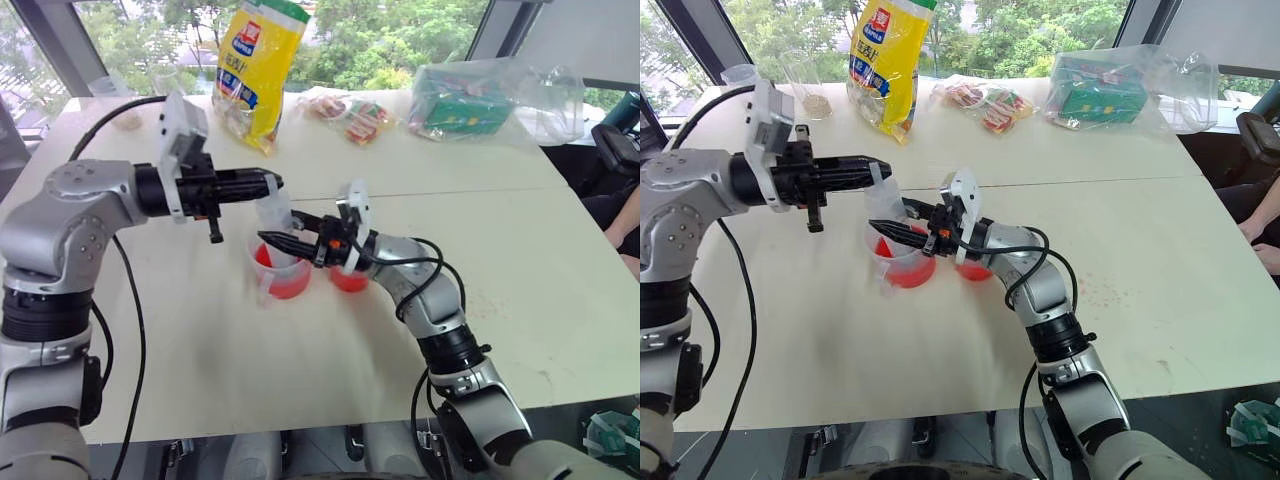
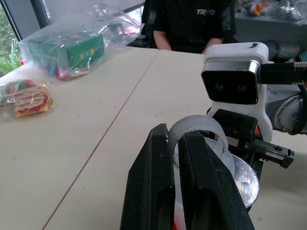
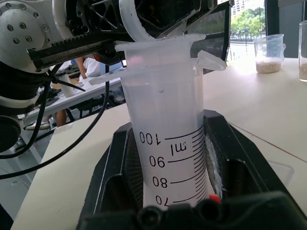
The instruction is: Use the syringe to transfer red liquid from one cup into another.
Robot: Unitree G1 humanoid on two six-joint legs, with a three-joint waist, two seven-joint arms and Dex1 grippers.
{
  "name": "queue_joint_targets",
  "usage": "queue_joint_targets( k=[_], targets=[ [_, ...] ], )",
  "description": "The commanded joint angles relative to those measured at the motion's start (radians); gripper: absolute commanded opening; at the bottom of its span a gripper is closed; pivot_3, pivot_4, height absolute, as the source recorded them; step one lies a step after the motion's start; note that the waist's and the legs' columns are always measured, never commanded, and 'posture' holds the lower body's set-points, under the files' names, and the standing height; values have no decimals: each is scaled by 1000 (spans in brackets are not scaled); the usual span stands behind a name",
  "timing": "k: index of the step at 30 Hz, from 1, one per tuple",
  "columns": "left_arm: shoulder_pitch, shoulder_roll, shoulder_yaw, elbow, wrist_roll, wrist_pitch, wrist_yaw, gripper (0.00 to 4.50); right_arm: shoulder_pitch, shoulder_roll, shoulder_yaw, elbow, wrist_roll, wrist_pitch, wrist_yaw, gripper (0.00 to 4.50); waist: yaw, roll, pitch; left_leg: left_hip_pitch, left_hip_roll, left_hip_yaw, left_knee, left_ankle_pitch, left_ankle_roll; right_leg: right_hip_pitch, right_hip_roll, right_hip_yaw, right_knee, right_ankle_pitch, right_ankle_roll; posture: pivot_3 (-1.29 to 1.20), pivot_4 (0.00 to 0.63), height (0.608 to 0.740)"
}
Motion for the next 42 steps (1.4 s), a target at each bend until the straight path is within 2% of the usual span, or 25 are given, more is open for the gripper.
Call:
queue_joint_targets(
  k=[1,42],
  targets=[
    [-67,9,47,9,-16,-14,11,48,-16,7,26,-31,17,24,24,1348,0,0,0,0,0,0,0,0,0,0,0,0,0,0,0,0,150,740],
    [-159,13,76,71,-30,-31,30,48,-1,0,48,-37,28,82,29,1348,0,0,0,0,0,0,0,0,0,0,0,0,0,0,0,0,150,740]
  ],
)
